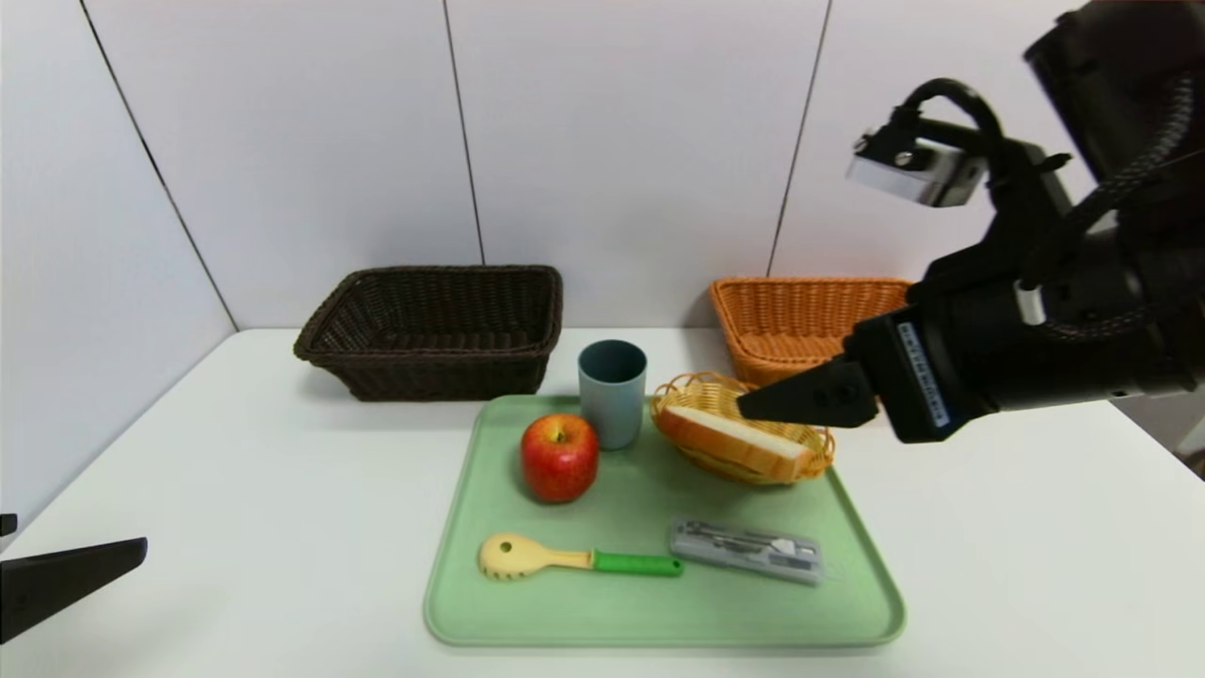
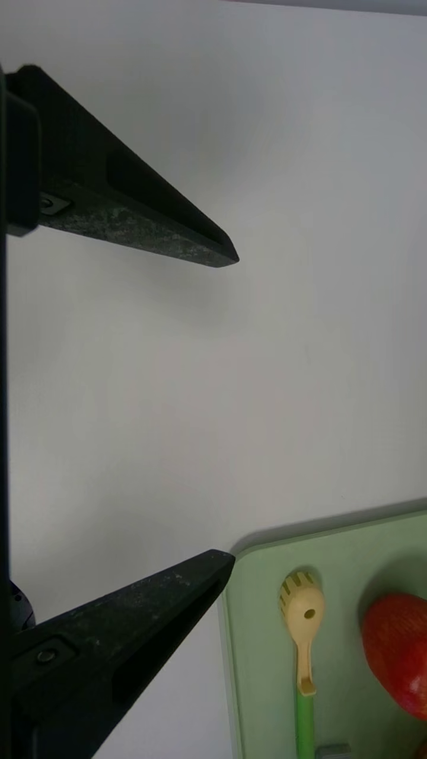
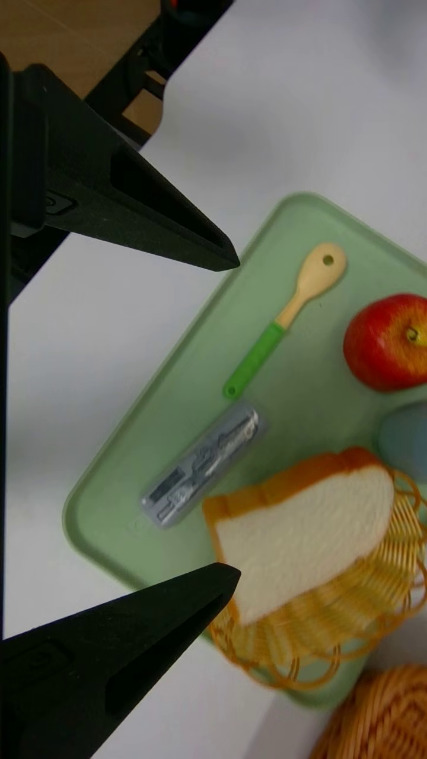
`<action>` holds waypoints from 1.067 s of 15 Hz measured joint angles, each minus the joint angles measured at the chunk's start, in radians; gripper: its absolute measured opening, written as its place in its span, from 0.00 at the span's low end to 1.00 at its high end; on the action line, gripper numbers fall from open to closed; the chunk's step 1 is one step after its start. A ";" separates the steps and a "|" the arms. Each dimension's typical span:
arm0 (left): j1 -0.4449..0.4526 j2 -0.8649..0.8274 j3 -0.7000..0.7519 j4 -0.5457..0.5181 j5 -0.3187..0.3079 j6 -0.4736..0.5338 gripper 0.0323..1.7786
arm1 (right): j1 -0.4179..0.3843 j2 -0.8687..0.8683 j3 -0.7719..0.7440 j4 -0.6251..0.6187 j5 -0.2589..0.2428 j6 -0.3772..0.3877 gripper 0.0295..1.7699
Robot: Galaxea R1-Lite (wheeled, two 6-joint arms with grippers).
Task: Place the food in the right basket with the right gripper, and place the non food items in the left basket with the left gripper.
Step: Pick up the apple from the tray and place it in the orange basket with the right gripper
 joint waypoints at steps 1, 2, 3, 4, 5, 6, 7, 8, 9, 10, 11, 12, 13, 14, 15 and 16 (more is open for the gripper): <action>0.000 0.000 0.001 0.004 0.000 0.001 0.95 | 0.034 0.036 -0.033 0.021 -0.002 0.023 0.96; 0.000 0.000 0.001 0.013 0.000 0.001 0.95 | 0.066 0.072 -0.058 0.033 -0.005 0.047 0.96; 0.000 0.000 -0.001 0.020 0.001 0.001 0.95 | 0.089 0.102 -0.076 0.037 -0.005 0.066 0.96; 0.000 0.000 -0.002 0.021 0.002 0.001 0.95 | 0.106 0.131 -0.091 0.040 -0.007 0.082 0.96; 0.000 -0.002 -0.002 0.022 0.003 0.001 0.95 | 0.121 0.162 -0.109 0.043 -0.007 0.097 0.96; 0.000 -0.003 -0.002 0.023 0.003 0.001 0.95 | 0.134 0.193 -0.133 0.050 -0.008 0.116 0.96; 0.000 -0.004 -0.002 0.025 0.003 0.001 0.95 | 0.146 0.220 -0.157 0.060 -0.009 0.132 0.96; 0.001 -0.005 -0.002 0.032 0.004 0.001 0.95 | 0.160 0.252 -0.192 0.079 -0.011 0.150 0.96; 0.001 -0.006 -0.002 0.035 0.003 0.001 0.95 | 0.172 0.283 -0.230 0.103 -0.020 0.169 0.96; 0.001 -0.007 -0.001 0.035 0.003 0.002 0.95 | 0.184 0.316 -0.272 0.127 -0.039 0.187 0.96; 0.001 -0.009 0.000 0.035 0.003 0.002 0.95 | 0.195 0.354 -0.321 0.150 -0.064 0.206 0.96; 0.001 -0.011 0.001 0.035 0.004 0.001 0.95 | 0.206 0.387 -0.363 0.170 -0.092 0.220 0.96; 0.000 -0.013 0.001 0.035 0.003 0.001 0.95 | 0.218 0.419 -0.393 0.185 -0.116 0.231 0.96; 0.000 -0.016 0.002 0.036 0.003 0.001 0.95 | 0.229 0.447 -0.408 0.189 -0.136 0.242 0.96; 0.000 -0.018 0.003 0.037 0.004 0.001 0.95 | 0.239 0.473 -0.416 0.188 -0.160 0.259 0.96; 0.000 -0.020 0.006 0.037 0.003 0.002 0.95 | 0.251 0.498 -0.420 0.186 -0.187 0.276 0.96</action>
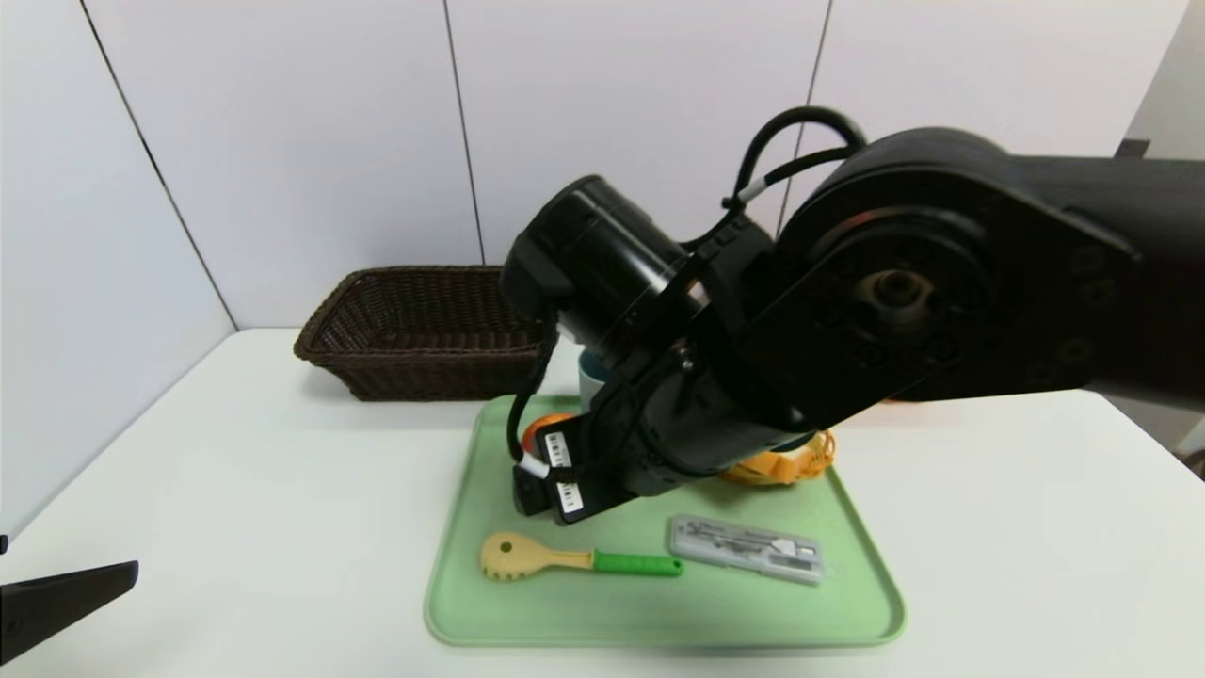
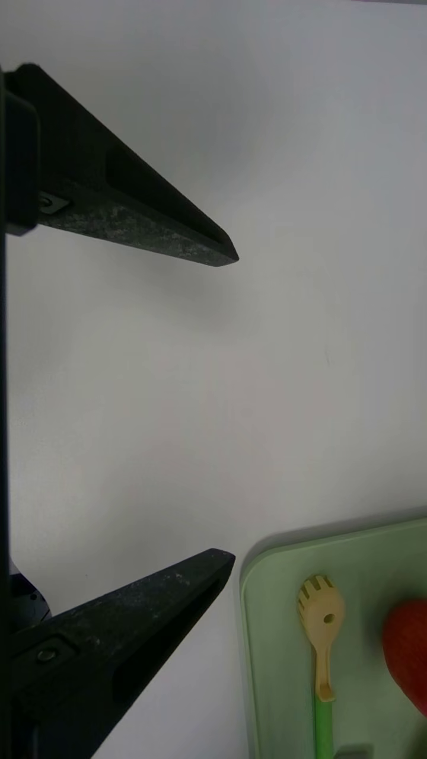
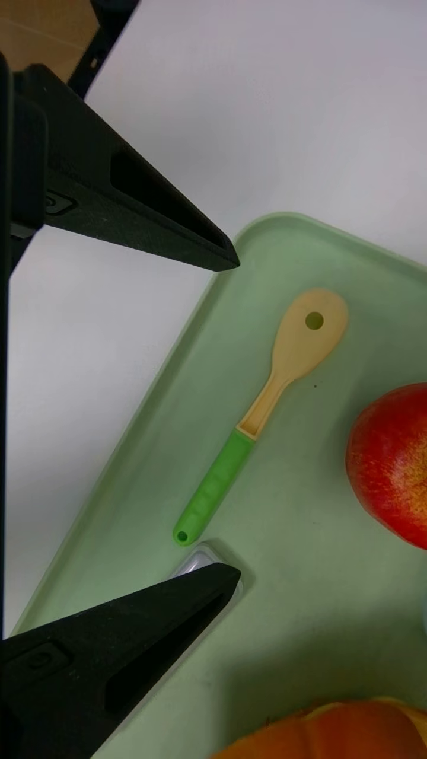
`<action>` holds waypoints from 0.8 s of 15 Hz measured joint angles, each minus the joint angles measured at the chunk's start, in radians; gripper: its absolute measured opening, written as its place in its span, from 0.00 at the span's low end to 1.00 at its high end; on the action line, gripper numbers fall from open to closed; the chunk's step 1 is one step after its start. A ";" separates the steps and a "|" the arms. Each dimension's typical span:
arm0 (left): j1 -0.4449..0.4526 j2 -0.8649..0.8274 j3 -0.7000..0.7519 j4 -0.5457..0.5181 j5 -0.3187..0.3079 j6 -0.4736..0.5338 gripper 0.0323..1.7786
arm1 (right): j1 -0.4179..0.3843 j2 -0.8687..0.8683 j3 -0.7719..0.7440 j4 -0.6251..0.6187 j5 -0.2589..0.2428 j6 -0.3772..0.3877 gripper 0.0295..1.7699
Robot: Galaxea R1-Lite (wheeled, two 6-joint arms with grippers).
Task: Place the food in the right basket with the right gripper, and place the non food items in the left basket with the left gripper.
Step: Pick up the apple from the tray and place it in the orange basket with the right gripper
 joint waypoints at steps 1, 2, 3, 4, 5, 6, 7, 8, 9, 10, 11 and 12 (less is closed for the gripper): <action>0.000 -0.001 0.001 0.000 -0.001 0.001 0.95 | 0.010 0.024 -0.002 -0.011 -0.030 0.018 0.96; 0.000 -0.001 0.003 0.000 -0.003 0.001 0.95 | 0.015 0.040 -0.003 -0.035 -0.050 0.027 0.96; 0.000 -0.001 0.004 0.000 -0.005 0.001 0.95 | 0.017 0.053 -0.004 -0.064 -0.063 0.035 0.96; 0.000 -0.001 0.010 -0.001 -0.006 0.002 0.95 | 0.019 0.065 -0.004 -0.083 -0.079 0.038 0.96; 0.000 -0.001 0.014 -0.002 -0.006 0.002 0.95 | 0.021 0.077 -0.005 -0.088 -0.100 0.039 0.96; 0.000 -0.001 0.017 -0.003 -0.006 0.003 0.95 | 0.023 0.090 -0.005 -0.095 -0.127 0.043 0.96; 0.000 -0.001 0.019 -0.003 -0.006 0.003 0.95 | 0.024 0.103 -0.005 -0.117 -0.148 0.050 0.96; 0.000 0.000 0.020 -0.003 -0.006 0.002 0.95 | 0.025 0.114 -0.005 -0.135 -0.164 0.065 0.96; 0.000 0.000 0.021 -0.003 -0.007 0.004 0.95 | 0.025 0.124 -0.005 -0.141 -0.176 0.074 0.96; 0.000 0.000 0.023 -0.004 -0.007 0.004 0.95 | 0.025 0.133 -0.005 -0.143 -0.188 0.076 0.96; 0.000 0.000 0.028 -0.004 -0.007 0.004 0.95 | 0.025 0.144 -0.005 -0.146 -0.207 0.076 0.96; 0.000 -0.001 0.031 -0.004 -0.007 0.004 0.95 | 0.025 0.153 -0.005 -0.151 -0.222 0.077 0.96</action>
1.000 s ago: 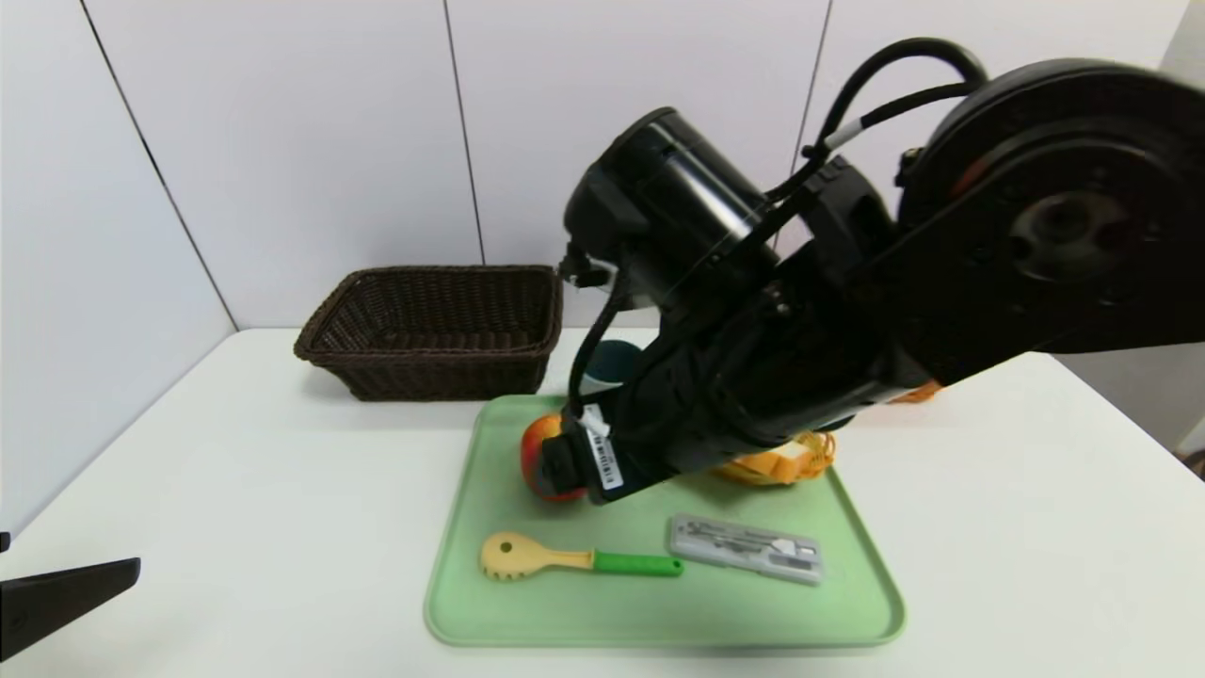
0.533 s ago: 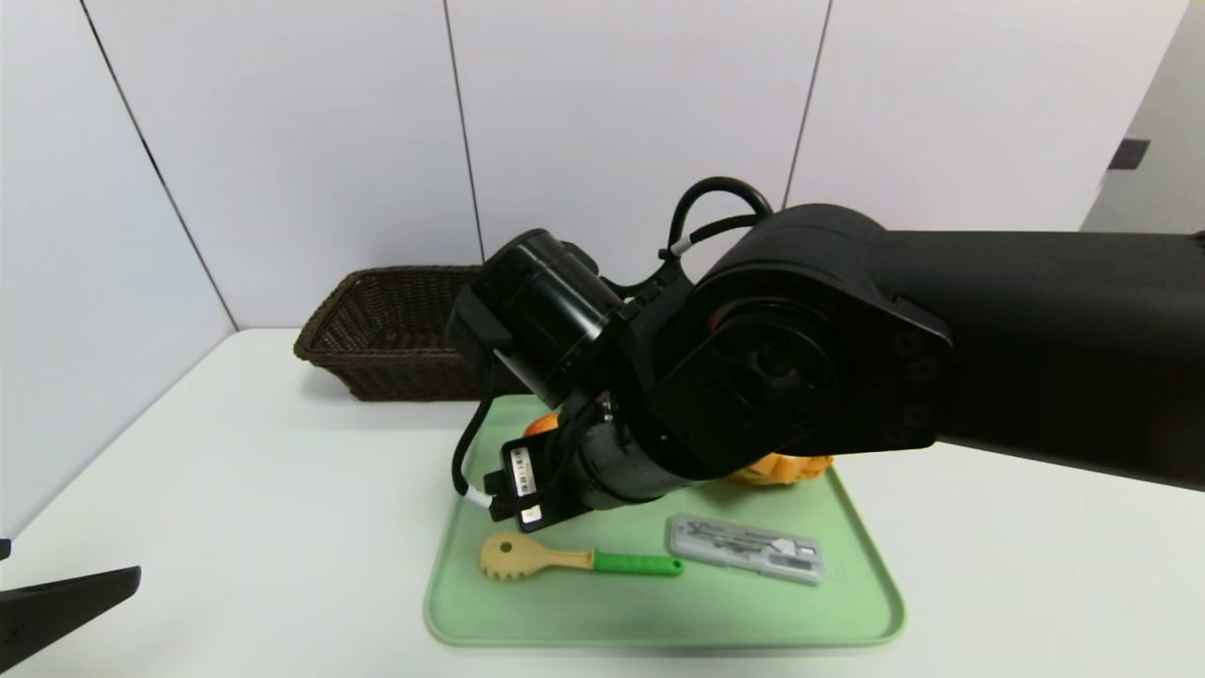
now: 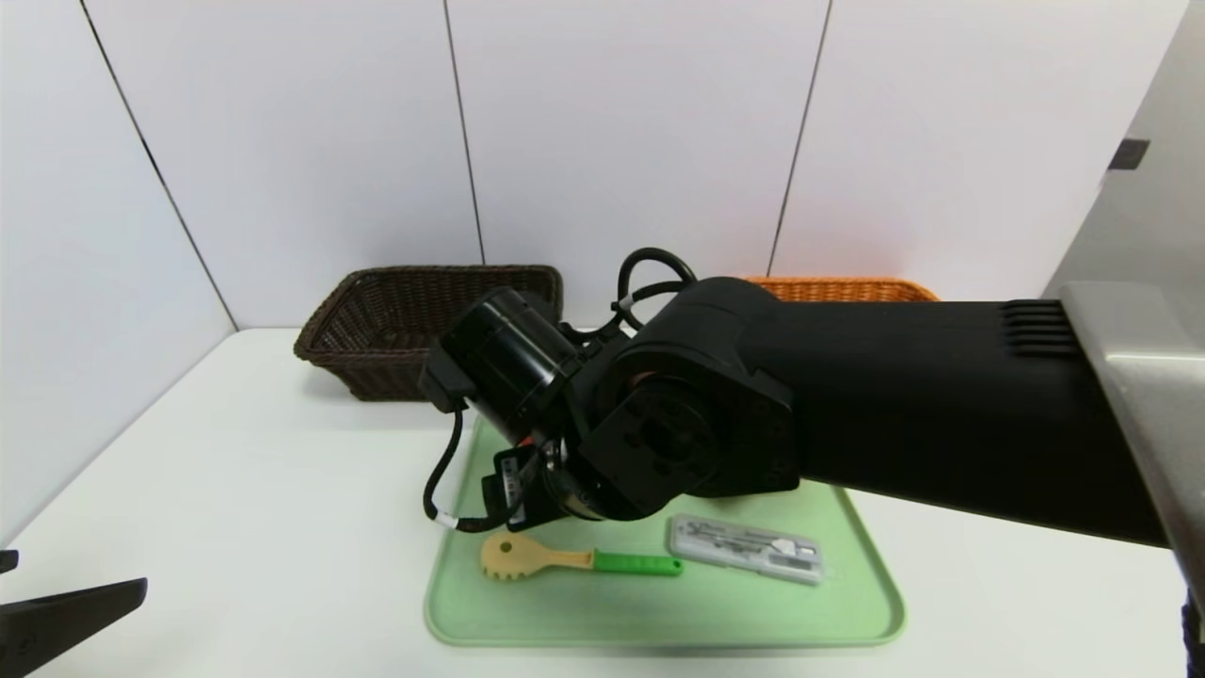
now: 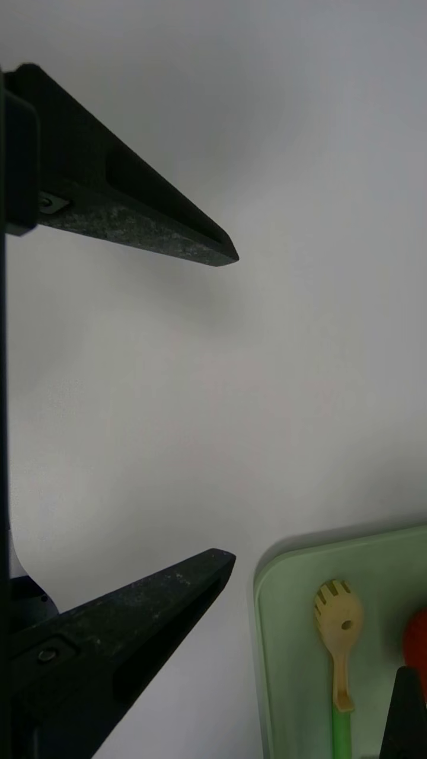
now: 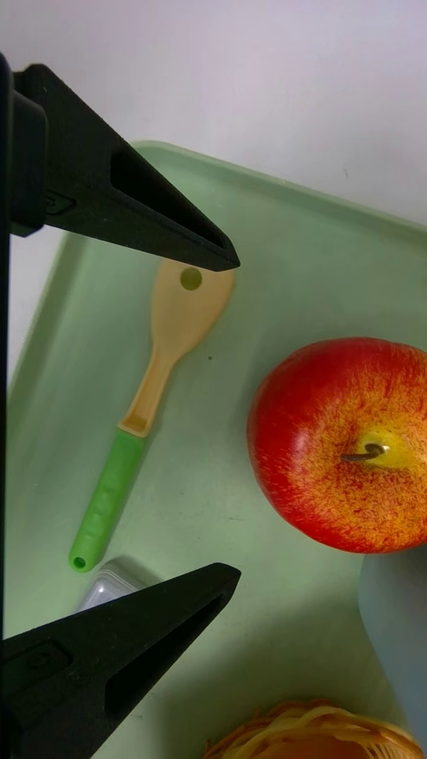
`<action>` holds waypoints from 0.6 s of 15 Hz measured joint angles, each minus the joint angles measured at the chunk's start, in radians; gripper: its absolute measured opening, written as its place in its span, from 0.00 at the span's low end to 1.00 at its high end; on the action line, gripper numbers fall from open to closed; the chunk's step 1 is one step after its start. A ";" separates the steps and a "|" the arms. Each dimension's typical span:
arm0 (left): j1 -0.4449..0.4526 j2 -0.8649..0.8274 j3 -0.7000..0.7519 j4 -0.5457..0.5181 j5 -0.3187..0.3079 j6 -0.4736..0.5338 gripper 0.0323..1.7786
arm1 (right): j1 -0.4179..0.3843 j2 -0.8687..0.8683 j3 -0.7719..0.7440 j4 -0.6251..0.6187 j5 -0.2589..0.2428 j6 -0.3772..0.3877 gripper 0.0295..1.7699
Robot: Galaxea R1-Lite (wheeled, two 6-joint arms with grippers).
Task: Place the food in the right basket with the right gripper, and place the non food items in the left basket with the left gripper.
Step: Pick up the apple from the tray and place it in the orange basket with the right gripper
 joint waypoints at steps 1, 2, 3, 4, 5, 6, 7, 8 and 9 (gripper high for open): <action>0.000 0.000 0.002 0.000 0.000 0.000 0.95 | -0.002 0.010 0.000 -0.012 -0.008 0.002 0.96; 0.000 -0.001 0.005 0.000 0.000 0.000 0.95 | -0.006 0.017 0.000 -0.024 -0.011 0.006 0.96; 0.000 -0.002 0.007 0.000 -0.001 0.000 0.95 | -0.008 0.024 0.000 -0.037 -0.016 0.007 0.96; 0.000 -0.003 0.008 0.001 -0.001 0.000 0.95 | -0.011 0.032 0.000 -0.051 -0.018 0.008 0.96; 0.000 -0.004 0.009 0.002 0.000 0.000 0.95 | -0.014 0.040 0.000 -0.062 -0.020 0.008 0.96; 0.000 -0.005 0.009 0.003 0.000 0.000 0.95 | -0.019 0.048 0.000 -0.075 -0.026 0.007 0.96; 0.000 -0.006 0.011 0.003 0.000 0.000 0.95 | -0.025 0.056 0.000 -0.088 -0.031 0.007 0.96; 0.000 -0.009 0.016 0.003 0.000 0.000 0.95 | -0.033 0.064 0.000 -0.097 -0.032 0.007 0.96; 0.000 -0.012 0.021 0.003 0.000 0.000 0.95 | -0.039 0.070 0.000 -0.099 -0.032 0.007 0.96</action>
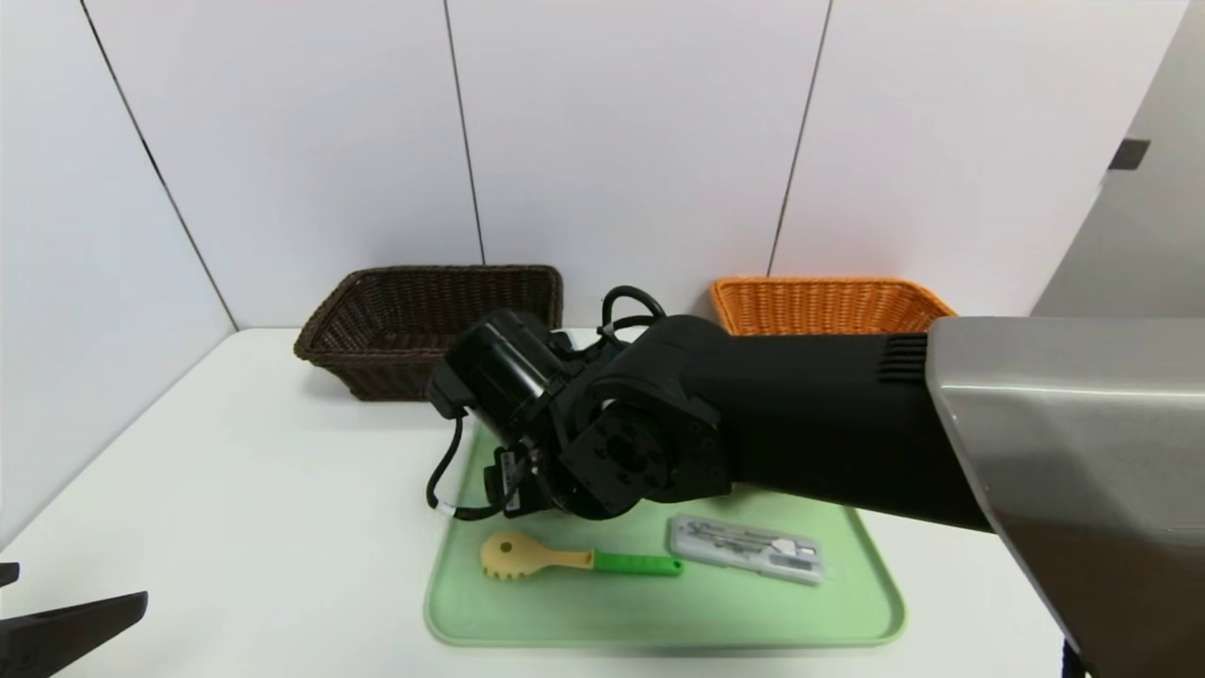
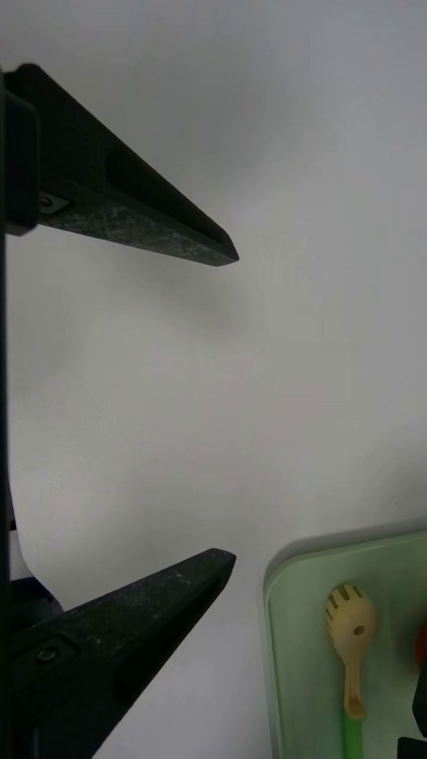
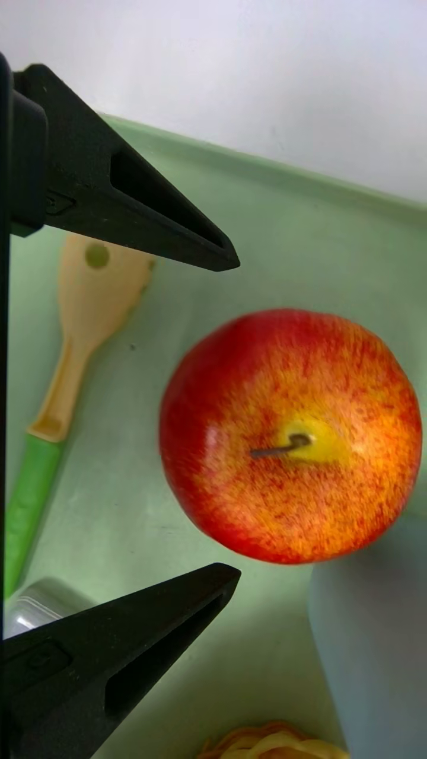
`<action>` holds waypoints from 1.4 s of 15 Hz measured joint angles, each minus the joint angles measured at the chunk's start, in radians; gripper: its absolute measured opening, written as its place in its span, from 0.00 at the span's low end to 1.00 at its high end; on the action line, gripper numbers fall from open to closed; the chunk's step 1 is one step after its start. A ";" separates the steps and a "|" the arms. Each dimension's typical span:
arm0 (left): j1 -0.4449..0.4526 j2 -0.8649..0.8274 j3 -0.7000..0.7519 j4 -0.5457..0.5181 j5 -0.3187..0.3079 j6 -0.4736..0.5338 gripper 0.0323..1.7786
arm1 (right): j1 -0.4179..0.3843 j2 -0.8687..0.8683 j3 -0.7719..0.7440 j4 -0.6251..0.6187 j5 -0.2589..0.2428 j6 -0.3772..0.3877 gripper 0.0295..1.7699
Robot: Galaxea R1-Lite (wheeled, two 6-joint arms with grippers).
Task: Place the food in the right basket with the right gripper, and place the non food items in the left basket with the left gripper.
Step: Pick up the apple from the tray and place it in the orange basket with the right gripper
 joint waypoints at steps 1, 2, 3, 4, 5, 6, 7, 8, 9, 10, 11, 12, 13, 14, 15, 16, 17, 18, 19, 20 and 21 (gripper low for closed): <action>0.000 -0.003 0.006 -0.001 0.000 0.000 0.95 | -0.004 0.006 0.000 -0.005 -0.003 0.000 0.96; 0.000 -0.006 0.011 -0.001 0.000 0.000 0.95 | -0.007 0.010 0.000 -0.010 -0.004 -0.002 0.96; 0.000 -0.008 0.014 -0.001 0.000 0.000 0.95 | -0.010 0.015 0.000 -0.022 -0.003 -0.006 0.96; 0.000 -0.009 0.016 -0.001 0.000 0.000 0.95 | -0.013 0.021 0.000 -0.042 -0.003 -0.009 0.96; 0.000 -0.010 0.016 -0.001 0.000 0.000 0.95 | -0.017 0.025 0.000 -0.056 -0.003 -0.014 0.96; 0.000 -0.011 0.017 -0.001 0.000 0.000 0.95 | -0.019 0.029 0.000 -0.059 -0.004 -0.021 0.96; 0.000 -0.011 0.017 -0.002 0.000 0.001 0.95 | -0.019 0.032 0.000 -0.063 -0.003 -0.023 0.96; 0.000 -0.011 0.017 -0.002 0.000 0.001 0.95 | -0.020 0.034 0.000 -0.067 -0.003 -0.025 0.96; 0.000 -0.011 0.017 -0.003 -0.001 0.001 0.95 | -0.021 0.036 0.000 -0.069 -0.003 -0.026 0.96; 0.000 -0.011 0.017 -0.004 -0.001 0.001 0.95 | -0.021 0.037 0.000 -0.070 -0.004 -0.027 0.96; 0.000 -0.011 0.017 -0.005 -0.002 0.002 0.95 | -0.021 0.039 0.000 -0.070 -0.002 -0.036 0.94; 0.000 -0.010 0.017 -0.005 -0.002 0.001 0.95 | -0.021 0.039 0.000 -0.072 -0.002 -0.045 0.82; 0.000 -0.010 0.017 -0.005 -0.002 0.001 0.95 | -0.021 0.039 0.000 -0.075 -0.002 -0.049 0.74; 0.000 -0.010 0.017 -0.003 -0.002 0.001 0.95 | -0.021 0.040 0.000 -0.085 -0.002 -0.052 0.69; 0.000 -0.010 0.017 -0.003 -0.001 0.001 0.95 | -0.021 0.040 0.000 -0.090 -0.002 -0.055 0.68; 0.000 -0.010 0.017 -0.004 -0.002 0.001 0.95 | -0.020 0.040 0.000 -0.090 -0.002 -0.055 0.67; 0.000 -0.010 0.017 -0.005 -0.002 0.001 0.95 | -0.020 0.040 0.000 -0.090 -0.001 -0.055 0.67; 0.000 -0.010 0.017 -0.006 -0.002 0.001 0.95 | -0.019 0.040 0.000 -0.087 -0.001 -0.055 0.67; 0.000 -0.010 0.016 -0.006 -0.002 0.001 0.95 | -0.019 0.039 0.000 -0.084 0.002 -0.054 0.67; 0.000 -0.010 0.015 -0.006 -0.002 0.001 0.95 | -0.018 0.036 0.000 -0.081 0.003 -0.054 0.67; 0.000 -0.011 0.014 -0.007 -0.002 0.001 0.95 | -0.016 0.031 0.001 -0.079 0.004 -0.053 0.66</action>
